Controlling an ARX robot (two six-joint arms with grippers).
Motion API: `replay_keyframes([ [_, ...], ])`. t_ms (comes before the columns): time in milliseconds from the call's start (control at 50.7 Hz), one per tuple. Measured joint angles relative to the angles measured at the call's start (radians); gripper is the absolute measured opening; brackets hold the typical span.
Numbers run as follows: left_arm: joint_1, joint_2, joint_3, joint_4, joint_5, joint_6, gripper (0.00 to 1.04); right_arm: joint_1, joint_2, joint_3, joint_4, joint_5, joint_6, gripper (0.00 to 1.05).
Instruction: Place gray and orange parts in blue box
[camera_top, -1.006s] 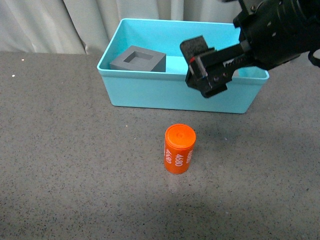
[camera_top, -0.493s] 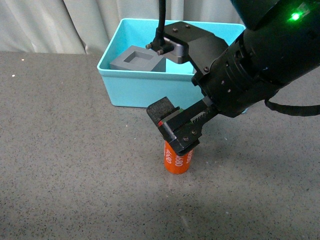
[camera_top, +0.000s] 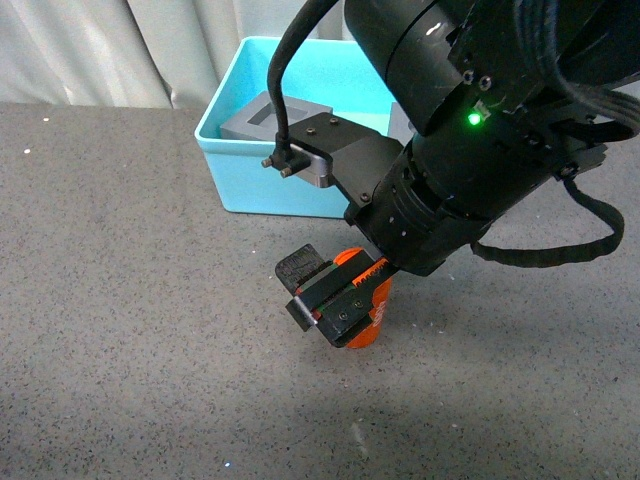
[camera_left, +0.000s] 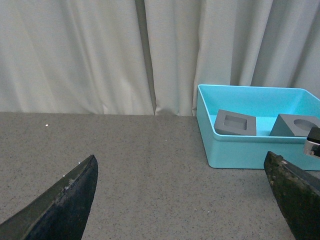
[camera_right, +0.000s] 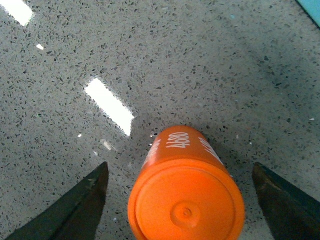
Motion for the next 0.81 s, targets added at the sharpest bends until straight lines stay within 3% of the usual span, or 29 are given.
replay_keyframes([
  [158, 0.0, 0.0, 0.0, 0.0, 0.0, 0.0, 0.98, 0.006, 0.027, 0.013, -0.001, 0.014, 0.01, 0.5],
  [217, 0.0, 0.0, 0.0, 0.0, 0.0, 0.0, 0.98, 0.005, 0.027, 0.017, -0.001, 0.017, 0.016, 0.46],
  [454, 0.0, 0.0, 0.0, 0.0, 0.0, 0.0, 0.98, -0.031, -0.049, -0.003, 0.004, -0.016, 0.043, 0.45],
  [809, 0.0, 0.0, 0.0, 0.0, 0.0, 0.0, 0.98, -0.163, -0.271, 0.008, 0.018, -0.027, 0.082, 0.45],
])
